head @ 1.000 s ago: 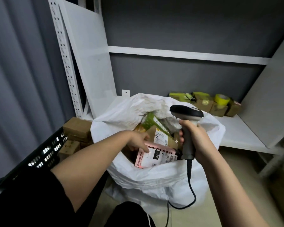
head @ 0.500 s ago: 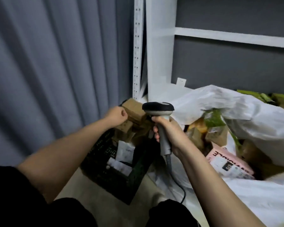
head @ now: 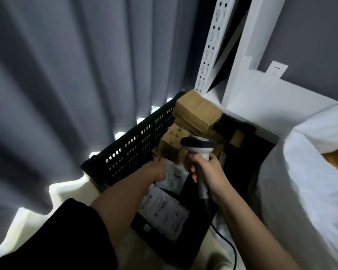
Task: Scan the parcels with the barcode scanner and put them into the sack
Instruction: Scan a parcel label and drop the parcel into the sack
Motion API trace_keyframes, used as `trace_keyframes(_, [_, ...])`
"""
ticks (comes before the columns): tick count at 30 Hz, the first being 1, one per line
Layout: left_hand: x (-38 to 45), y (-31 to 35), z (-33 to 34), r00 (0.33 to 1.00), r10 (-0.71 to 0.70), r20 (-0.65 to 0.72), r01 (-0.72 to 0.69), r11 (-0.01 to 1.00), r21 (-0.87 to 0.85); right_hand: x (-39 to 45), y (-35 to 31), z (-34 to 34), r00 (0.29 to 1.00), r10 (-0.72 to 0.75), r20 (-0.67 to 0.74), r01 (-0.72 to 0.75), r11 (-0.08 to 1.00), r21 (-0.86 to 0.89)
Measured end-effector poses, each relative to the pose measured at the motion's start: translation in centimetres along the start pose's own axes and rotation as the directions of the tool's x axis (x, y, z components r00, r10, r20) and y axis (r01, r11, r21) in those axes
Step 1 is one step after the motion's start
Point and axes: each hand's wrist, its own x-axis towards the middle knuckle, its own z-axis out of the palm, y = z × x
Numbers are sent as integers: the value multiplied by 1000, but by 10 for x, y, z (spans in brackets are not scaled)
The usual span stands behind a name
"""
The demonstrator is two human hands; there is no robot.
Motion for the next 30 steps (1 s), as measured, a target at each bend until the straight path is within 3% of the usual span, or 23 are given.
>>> trace_keyframes(4, [56,-2,12,998,-19,-59,14,997,-82,36,10,-8,998,53,29,-52,998,-41])
trace_keyframes(9, [99,0,33,986,-117,-118,67,930,-362,51,14,-15,996,56,72,-52,997,-60])
trace_keyframes(11, [100,2,38,977,-123,-173,57,937,-344,50,13,-18,998,47,52,-44,997,-63])
trace_keyframes(15, [76,1,33,967,-91,-238,59,988,-142,37,8,-21,1000,14,2,-14,998,-59])
trace_keyframes(18, [32,-7,4,973,-85,-214,16,952,-305,7,-3,-18,998,-55,-37,53,997,-46])
trace_keyframes(20, [-13,-12,-14,970,-134,-201,-3,827,-562,-19,-14,-12,993,-97,-69,94,995,-42])
trace_keyframes(23, [-88,-10,-33,956,-220,-194,-58,507,-860,-56,-30,-3,984,-151,-90,148,988,-41])
trace_keyframes(27, [-181,-1,-41,947,-240,-212,-174,170,-970,-107,-46,6,966,-227,-125,214,971,-107])
trace_keyframes(30, [-240,7,-44,934,-255,-248,-272,-62,-960,-146,-52,12,928,-329,-173,293,934,-202])
